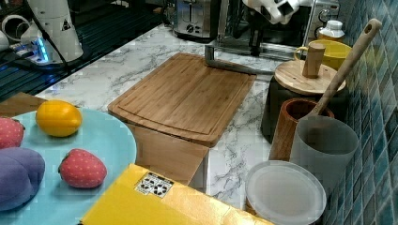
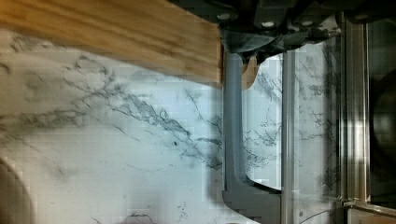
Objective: Close the oven.
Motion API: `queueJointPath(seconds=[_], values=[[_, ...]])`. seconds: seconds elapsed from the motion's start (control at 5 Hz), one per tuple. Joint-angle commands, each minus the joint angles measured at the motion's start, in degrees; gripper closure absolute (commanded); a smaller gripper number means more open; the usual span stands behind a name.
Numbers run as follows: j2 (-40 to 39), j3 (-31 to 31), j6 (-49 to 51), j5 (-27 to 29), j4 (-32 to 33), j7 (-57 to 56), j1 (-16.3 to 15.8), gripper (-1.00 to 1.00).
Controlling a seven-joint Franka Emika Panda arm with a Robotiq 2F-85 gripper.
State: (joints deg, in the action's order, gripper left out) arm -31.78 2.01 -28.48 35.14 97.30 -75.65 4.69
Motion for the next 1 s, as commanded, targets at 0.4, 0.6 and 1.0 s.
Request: queueJointPath(seconds=[0.4, 0.6, 1.0], values=[[0.74, 0.57, -0.73, -1.64, -4.17, -1.37, -3.31, 1.0], [-0.1, 0.78, 0.6, -2.7, -3.64, -0.52, -4.73, 1.0], [-3.57, 1.25, 3.25, -4.79, -5.85, 4.78, -6.97, 1.0]])
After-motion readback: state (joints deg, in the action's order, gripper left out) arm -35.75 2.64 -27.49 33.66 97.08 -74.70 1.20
